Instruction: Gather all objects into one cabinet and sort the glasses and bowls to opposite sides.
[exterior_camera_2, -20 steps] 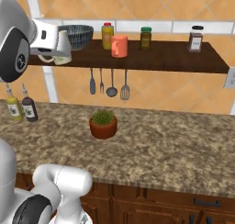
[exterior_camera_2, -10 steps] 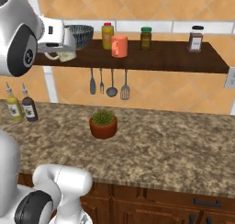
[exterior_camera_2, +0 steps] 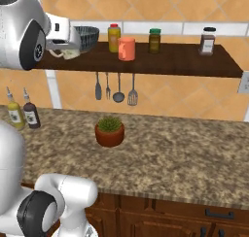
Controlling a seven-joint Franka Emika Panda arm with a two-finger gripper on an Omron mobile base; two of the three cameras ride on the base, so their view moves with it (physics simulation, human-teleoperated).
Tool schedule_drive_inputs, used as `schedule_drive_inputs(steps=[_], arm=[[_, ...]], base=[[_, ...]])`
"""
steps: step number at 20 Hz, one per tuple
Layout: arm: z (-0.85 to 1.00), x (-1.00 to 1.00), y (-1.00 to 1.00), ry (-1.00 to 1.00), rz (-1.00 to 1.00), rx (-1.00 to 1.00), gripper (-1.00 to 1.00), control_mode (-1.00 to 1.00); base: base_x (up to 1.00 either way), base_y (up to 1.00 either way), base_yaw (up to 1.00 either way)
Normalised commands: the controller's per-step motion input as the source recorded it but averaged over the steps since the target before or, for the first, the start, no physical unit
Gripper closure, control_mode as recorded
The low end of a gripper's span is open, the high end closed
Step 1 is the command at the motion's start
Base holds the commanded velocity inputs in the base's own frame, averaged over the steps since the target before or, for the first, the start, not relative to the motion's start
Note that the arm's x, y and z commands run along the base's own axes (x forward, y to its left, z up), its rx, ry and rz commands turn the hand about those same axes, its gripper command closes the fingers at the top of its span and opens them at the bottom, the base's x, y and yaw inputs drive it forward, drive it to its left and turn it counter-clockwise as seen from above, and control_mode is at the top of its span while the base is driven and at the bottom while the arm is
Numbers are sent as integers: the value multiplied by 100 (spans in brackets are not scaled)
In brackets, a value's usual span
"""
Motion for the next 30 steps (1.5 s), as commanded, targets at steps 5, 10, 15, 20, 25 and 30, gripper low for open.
schedule_drive_inputs(steps=[5,10,15,20,25,30], arm=[[0,1,82,1,0,6,100,-100],[0,4,77,4,0,3,100,-100],[9,37,28,1,0,16,100,-100],[0,34,46,7,2,24,100,-100],[0,22,51,9,6,11,100,-100],[-6,48,28,1,7,-6,100,-100]], base=[[0,0,0],[0,0,0],[0,0,0],[0,0,0],[0,0,0],[0,0,0]])
